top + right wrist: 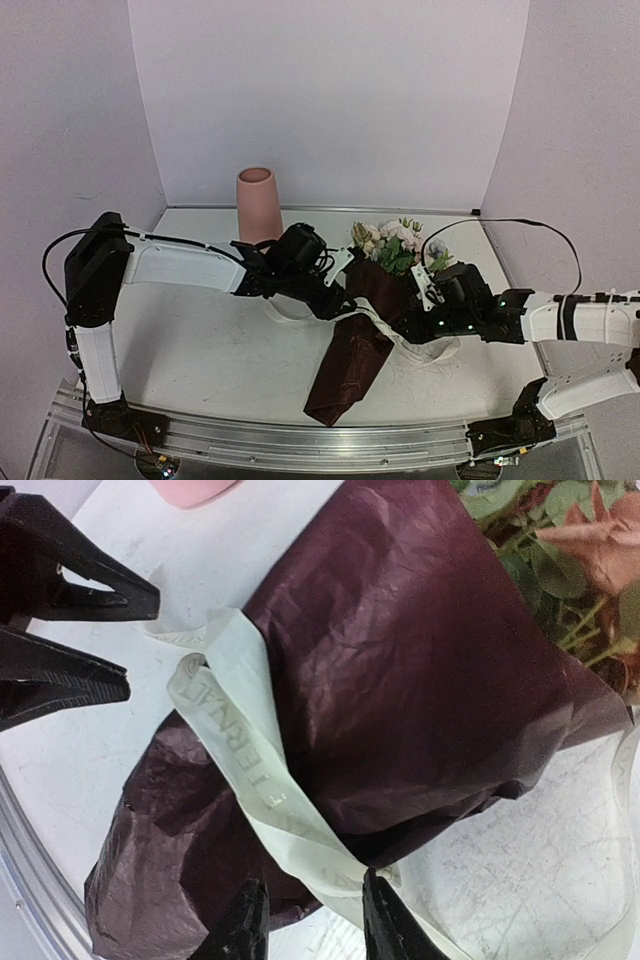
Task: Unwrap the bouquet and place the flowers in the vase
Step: Untie the ribbon from the wrapping paper.
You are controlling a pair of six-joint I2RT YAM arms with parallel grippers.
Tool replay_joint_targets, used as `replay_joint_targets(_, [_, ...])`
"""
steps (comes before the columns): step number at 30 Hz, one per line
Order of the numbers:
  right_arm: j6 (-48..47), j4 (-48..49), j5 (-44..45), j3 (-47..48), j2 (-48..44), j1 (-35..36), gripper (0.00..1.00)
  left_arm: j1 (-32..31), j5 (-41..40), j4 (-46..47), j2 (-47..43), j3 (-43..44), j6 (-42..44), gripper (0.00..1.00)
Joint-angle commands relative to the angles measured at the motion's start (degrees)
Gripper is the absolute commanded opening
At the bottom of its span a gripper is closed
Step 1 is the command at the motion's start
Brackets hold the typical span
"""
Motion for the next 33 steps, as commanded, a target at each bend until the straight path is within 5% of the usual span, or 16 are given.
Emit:
replay_joint_targets(1, [-3.8,-1.4,-3.0,5.0,3.4,0.3,0.35,-0.5,3.1,1.5,-1.3,2.0,2.4,0.44])
replay_joint_targets(13, [-3.9,-0.9,-4.0,7.4,10.3,0.4,0.31,-0.5,8.2,1.4,4.0,5.9,3.8,0.49])
replay_joint_targets(22, [-2.8,-0.8,-3.3,5.8,8.1,0.4,0.10,-0.5,7.8,1.2,6.6,7.1,4.2,0.44])
replay_joint_targets(33, [-1.9,-0.9,-1.7,5.2,7.6,0.3,0.04,-0.5,0.6,1.0,5.3,6.6,3.8,0.04])
